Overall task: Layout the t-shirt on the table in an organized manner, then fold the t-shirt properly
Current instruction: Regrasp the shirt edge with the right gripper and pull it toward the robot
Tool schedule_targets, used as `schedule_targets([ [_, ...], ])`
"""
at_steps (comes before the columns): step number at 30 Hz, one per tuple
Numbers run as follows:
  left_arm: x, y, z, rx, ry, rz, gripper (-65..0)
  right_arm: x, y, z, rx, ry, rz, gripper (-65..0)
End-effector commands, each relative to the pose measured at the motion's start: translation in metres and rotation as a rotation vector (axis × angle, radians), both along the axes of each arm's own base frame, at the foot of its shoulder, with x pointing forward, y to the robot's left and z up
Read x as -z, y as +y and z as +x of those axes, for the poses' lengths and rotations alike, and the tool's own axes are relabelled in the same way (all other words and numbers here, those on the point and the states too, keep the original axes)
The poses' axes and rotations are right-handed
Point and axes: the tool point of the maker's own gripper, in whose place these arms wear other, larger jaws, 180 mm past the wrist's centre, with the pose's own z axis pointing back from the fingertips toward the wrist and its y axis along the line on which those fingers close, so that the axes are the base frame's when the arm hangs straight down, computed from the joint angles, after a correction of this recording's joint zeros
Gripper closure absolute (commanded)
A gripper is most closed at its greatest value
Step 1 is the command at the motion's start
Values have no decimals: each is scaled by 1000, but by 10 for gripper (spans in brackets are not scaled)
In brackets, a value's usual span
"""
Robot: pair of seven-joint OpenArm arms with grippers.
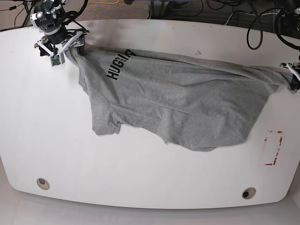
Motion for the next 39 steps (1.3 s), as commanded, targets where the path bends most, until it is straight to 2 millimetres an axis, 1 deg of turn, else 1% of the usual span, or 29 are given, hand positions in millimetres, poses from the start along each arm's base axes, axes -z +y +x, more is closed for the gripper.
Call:
schedule_targets([
  [1,-17,4,7,11,-43,30,-6,-16,0,15,-6,-69,12,-463],
  [2,-17,4,7,11,-43,30,-6,-17,2,19,-8,-77,20,-463],
  [5,-17,4,7,11,-43,30,-6,-27,2,39,-5,-120,29,-465],
  [9,-17,4,8,12,-42,29,-6,-32,0,59,2,-138,32,-461],
  [10,-17,4,8,12,-42,29,-6,-35,0,69,4,-150,32,-461],
  [12,-17,4,8,12,-42,29,-6,-37,-1,80,8,-161,39,-461],
  [14,-17,4,8,12,-42,29,-6,-40,-1,95,14,-181,50,-461],
  [19,-17,4,7,11,-43,30,-6,-35,-1,124,30,-179,95,-460],
  [23,-17,4,7,11,-43,30,-6,-24,1,145,39,-160,139,-460],
  [27,-17,4,7,11,-43,30,-6,-13,6,156,40,-138,182,-460],
  [31,-17,4,7,11,-43,30,-6,2,17,166,30,-104,241,-460],
  [33,-17,4,7,11,-43,30,-6,8,25,169,14,-83,261,-460],
  [39,-17,4,8,12,-42,29,-6,18,40,174,-14,-73,298,-460],
])
